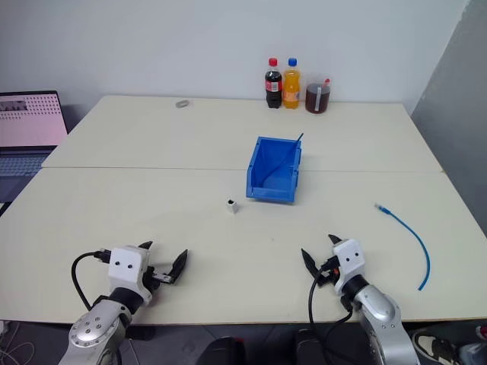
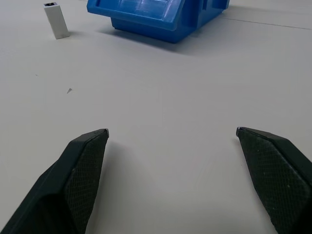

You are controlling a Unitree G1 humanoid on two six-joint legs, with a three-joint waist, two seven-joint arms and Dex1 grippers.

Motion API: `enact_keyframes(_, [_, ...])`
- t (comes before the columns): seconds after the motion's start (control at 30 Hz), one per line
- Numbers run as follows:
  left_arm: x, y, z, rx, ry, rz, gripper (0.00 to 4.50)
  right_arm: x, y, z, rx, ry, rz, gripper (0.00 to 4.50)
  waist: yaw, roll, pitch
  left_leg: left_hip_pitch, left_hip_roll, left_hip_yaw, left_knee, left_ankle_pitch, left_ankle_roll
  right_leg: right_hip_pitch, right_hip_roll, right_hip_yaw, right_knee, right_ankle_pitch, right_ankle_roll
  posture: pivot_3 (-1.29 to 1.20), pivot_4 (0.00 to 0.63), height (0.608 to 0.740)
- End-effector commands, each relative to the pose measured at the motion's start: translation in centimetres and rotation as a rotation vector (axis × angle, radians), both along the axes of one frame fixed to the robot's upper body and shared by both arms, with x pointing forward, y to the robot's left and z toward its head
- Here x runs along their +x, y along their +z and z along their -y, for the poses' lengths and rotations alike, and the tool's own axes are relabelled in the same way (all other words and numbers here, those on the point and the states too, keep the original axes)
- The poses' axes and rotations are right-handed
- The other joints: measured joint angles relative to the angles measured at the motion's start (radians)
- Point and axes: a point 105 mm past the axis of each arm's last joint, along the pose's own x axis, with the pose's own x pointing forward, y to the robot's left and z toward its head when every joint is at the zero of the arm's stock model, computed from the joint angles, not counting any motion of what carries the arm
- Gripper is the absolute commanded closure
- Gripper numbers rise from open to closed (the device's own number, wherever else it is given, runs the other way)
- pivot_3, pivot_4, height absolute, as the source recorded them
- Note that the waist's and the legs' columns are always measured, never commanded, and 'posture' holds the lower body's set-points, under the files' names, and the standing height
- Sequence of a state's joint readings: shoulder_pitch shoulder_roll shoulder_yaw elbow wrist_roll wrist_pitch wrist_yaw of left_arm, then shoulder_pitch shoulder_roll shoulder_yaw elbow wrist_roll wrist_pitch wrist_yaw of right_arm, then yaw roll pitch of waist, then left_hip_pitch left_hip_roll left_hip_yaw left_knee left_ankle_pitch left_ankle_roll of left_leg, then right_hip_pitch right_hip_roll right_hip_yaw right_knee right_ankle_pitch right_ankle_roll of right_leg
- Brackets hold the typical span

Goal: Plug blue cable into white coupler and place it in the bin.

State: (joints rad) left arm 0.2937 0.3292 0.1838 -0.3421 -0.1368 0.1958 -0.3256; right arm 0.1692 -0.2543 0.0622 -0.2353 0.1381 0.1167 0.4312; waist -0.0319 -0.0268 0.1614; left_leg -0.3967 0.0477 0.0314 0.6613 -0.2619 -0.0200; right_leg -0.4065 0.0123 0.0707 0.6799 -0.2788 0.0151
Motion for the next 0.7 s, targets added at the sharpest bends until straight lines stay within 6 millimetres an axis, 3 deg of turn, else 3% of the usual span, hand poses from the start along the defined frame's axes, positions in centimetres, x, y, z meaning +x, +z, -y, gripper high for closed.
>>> enact_keyframes(0.03, [0.16, 0.75, 0.12, 0.026, -0.015, 0.038, 0.00, 0.19, 1.40, -0.05, 0.017, 0.003, 0.054, 0.03, 0.000, 0.000, 0.000, 0.000, 0.000, 0.000, 0.000, 0.000, 0.000, 0.000, 0.000, 0.000, 0.000, 0.000, 0.000, 0.00, 0.150, 0.740])
enact_keyframes(0.37, [-0.31, -0.13, 0.02, 0.034, -0.004, 0.000, 0.00, 0.26, 1.67, -0.24, 0.011, 0.015, 0.059, 0.03, 0.000, 0.000, 0.000, 0.000, 0.000, 0.000, 0.000, 0.000, 0.000, 0.000, 0.000, 0.000, 0.000, 0.000, 0.000, 0.00, 0.150, 0.740])
enact_keyframes(0.7, [-0.44, 0.53, 0.02, 0.082, -0.033, 0.038, 0.00, 0.12, 1.91, -0.37, 0.007, 0.018, 0.067, 0.03, 0.000, 0.000, 0.000, 0.000, 0.000, 0.000, 0.000, 0.000, 0.000, 0.000, 0.000, 0.000, 0.000, 0.000, 0.000, 0.00, 0.150, 0.740])
